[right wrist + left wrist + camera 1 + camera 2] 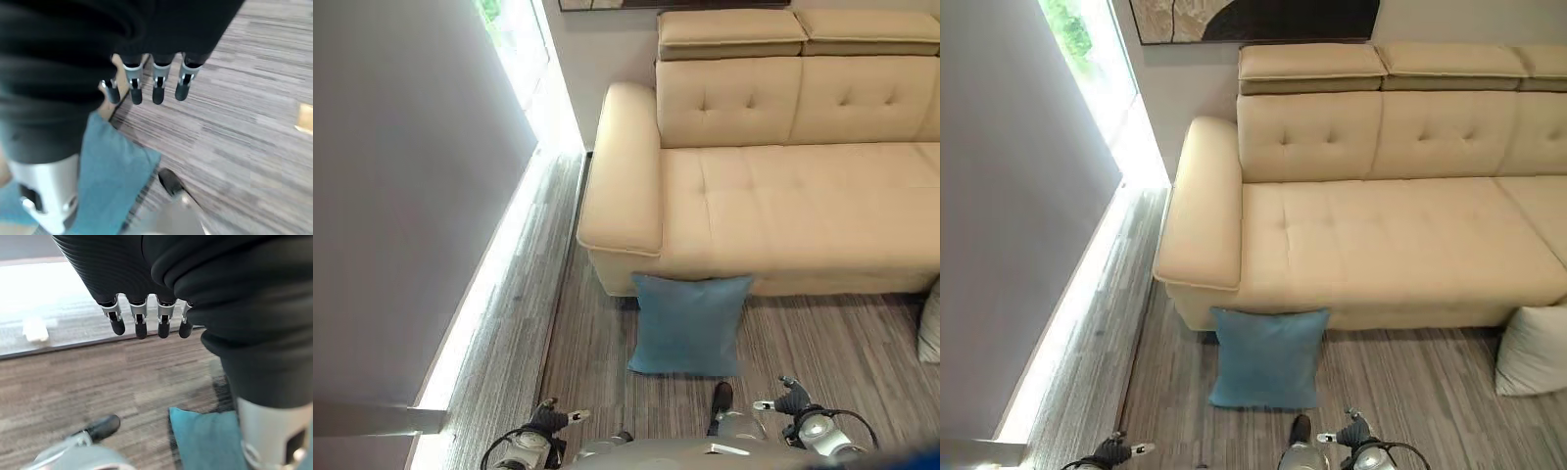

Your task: Pick up all the scattered cushions and arrange them neatly on the sofa.

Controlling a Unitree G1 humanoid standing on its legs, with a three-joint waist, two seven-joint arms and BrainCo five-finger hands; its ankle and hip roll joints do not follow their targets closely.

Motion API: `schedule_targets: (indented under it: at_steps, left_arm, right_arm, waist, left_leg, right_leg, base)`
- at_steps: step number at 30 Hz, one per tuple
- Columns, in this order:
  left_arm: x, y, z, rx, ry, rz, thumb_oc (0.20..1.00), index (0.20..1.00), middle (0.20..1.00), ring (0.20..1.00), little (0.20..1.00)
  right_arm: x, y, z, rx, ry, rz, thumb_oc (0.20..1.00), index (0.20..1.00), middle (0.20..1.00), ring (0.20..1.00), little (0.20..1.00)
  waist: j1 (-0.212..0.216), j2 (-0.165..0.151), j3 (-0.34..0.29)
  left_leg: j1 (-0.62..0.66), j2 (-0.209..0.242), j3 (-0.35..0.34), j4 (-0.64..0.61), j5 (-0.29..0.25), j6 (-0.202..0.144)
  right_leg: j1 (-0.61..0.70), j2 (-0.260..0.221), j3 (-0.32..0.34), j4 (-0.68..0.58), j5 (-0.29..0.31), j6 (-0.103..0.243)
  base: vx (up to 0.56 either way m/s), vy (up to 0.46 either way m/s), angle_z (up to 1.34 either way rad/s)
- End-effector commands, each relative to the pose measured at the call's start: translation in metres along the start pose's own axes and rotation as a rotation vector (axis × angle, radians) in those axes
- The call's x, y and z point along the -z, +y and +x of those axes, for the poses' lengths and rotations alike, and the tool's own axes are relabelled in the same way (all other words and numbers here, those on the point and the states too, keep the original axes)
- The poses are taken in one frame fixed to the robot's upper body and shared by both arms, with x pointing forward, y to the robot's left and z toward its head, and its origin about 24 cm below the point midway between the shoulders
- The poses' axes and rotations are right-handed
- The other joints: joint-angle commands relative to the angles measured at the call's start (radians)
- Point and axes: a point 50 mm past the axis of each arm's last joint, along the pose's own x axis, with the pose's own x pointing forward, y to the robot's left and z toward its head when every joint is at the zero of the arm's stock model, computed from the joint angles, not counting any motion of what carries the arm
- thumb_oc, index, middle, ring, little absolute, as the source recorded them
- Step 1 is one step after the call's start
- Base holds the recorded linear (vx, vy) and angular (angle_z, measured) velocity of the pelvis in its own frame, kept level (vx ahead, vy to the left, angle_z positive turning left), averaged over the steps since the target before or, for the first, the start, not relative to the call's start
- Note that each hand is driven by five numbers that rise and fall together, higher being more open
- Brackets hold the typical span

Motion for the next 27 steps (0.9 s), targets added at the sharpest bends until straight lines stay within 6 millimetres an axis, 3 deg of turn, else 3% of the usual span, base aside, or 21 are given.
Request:
schedule_targets:
  at_steps: [1, 4, 6, 10, 12, 16, 19, 22, 23, 27]
  left_arm:
    - [-0.037, 0.005, 0.004, -0.009, -0.126, -0.008, 1.000, 1.000, 1.000, 1.000, 1.000]
    - [-0.039, 0.002, 0.004, 0.003, -0.134, -0.004, 1.000, 1.000, 1.000, 1.000, 1.000]
    - [-0.039, 0.001, 0.004, 0.005, -0.134, 0.011, 1.000, 1.000, 1.000, 1.000, 1.000]
    - [-0.035, 0.001, 0.004, 0.001, -0.120, 0.007, 1.000, 1.000, 1.000, 1.000, 1.000]
    - [-0.028, 0.004, 0.003, -0.008, -0.098, -0.008, 1.000, 1.000, 1.000, 1.000, 1.000]
    - [-0.026, 0.015, 0.003, -0.046, -0.097, -0.056, 1.000, 1.000, 1.000, 1.000, 1.000]
    - [-0.052, 0.027, 0.004, -0.108, -0.197, -0.151, 1.000, 1.000, 1.000, 1.000, 1.000]
    - [-0.099, 0.037, 0.000, -0.166, -0.367, -0.217, 1.000, 1.000, 1.000, 1.000, 1.000]
    - [-0.134, 0.042, -0.007, -0.201, -0.486, -0.231, 1.000, 1.000, 1.000, 1.000, 1.000]
    - [-0.183, 0.050, -0.019, -0.231, -0.630, -0.283, 1.000, 1.000, 1.000, 1.000, 1.000]
  right_arm:
    - [-0.008, -0.024, 0.005, 0.074, -0.033, 0.016, 1.000, 1.000, 1.000, 1.000, 1.000]
    - [-0.002, -0.022, 0.004, 0.073, -0.012, 0.031, 1.000, 1.000, 1.000, 1.000, 1.000]
    - [0.002, -0.022, 0.003, 0.077, -0.004, 0.031, 1.000, 1.000, 1.000, 1.000, 1.000]
    - [0.004, -0.017, 0.002, 0.068, 0.006, 0.043, 1.000, 1.000, 1.000, 1.000, 1.000]
    - [0.008, -0.011, 0.000, 0.050, 0.013, 0.036, 1.000, 1.000, 1.000, 1.000, 1.000]
    - [-0.006, -0.010, 0.002, 0.056, -0.034, 0.062, 1.000, 1.000, 1.000, 1.000, 1.000]
    - [-0.027, -0.024, 0.006, 0.130, -0.099, 0.094, 1.000, 1.000, 1.000, 1.000, 1.000]
    - [-0.063, -0.049, 0.008, 0.244, -0.217, 0.149, 1.000, 1.000, 1.000, 1.000, 1.000]
    - [-0.084, -0.066, 0.008, 0.323, -0.278, 0.171, 1.000, 1.000, 1.000, 1.000, 1.000]
    - [-0.122, -0.093, 0.004, 0.444, -0.386, 0.206, 1.000, 1.000, 1.000, 1.000, 1.000]
  waist:
    - [-0.002, -0.036, 0.067]
    - [0.002, -0.042, 0.069]
    - [0.004, -0.042, 0.070]
    - [0.003, -0.030, 0.064]
    - [0.009, -0.034, 0.041]
    - [0.022, -0.051, 0.045]
    - [0.025, -0.059, 0.083]
    - [0.021, -0.057, 0.155]
    - [0.020, -0.046, 0.188]
    - [0.011, -0.027, 0.212]
  left_leg:
    - [-0.134, 0.025, 0.011, 0.192, 0.021, -0.030]
    - [-0.166, 0.026, 0.042, 0.138, 0.003, -0.018]
    - [-0.186, 0.028, 0.059, 0.091, 0.025, -0.017]
    - [-0.149, 0.021, 0.061, 0.011, 0.044, -0.019]
    - [-0.103, -0.005, 0.065, -0.045, 0.034, -0.005]
    - [-0.091, -0.026, 0.068, -0.045, 0.010, 0.016]
    - [-0.138, -0.030, 0.069, -0.027, 0.008, 0.023]
    - [-0.261, -0.023, 0.066, 0.029, 0.011, 0.022]
    - [-0.351, -0.017, 0.054, 0.079, -0.006, 0.012]
    - [-0.513, -0.015, 0.051, 0.144, 0.004, 0.007]
  right_leg:
    - [0.022, 0.014, 0.006, 0.063, -0.134, 0.012]
    - [0.054, 0.025, -0.011, 0.036, -0.152, 0.009]
    - [0.067, 0.033, -0.015, 0.029, -0.161, 0.011]
    - [0.071, 0.048, -0.011, 0.046, -0.171, 0.013]
    - [0.087, 0.040, -0.005, 0.043, -0.165, 0.025]
    - [0.077, 0.016, 0.007, 0.070, -0.160, 0.045]
    - [0.021, -0.001, 0.011, 0.096, -0.151, 0.053]
    - [-0.102, -0.024, 0.017, 0.153, -0.141, 0.049]
    - [-0.188, -0.035, 0.024, 0.204, -0.153, 0.049]
    - [-0.342, -0.056, 0.020, 0.261, -0.158, 0.037]
  base:
    - [0.02, -0.272, 0.74]
    - [0.06, -0.066, 0.34]
    - [0.08, 0.008, 0.38]
    - [0.08, 0.069, -0.09]
    - [0.16, 0.166, -0.16]
    - [0.07, 0.125, 0.03]
    - [-0.11, 0.036, 0.11]
    - [-0.32, 0.014, 0.12]
    - [-0.28, 0.028, 0.10]
    - [-0.18, 0.028, -0.02]
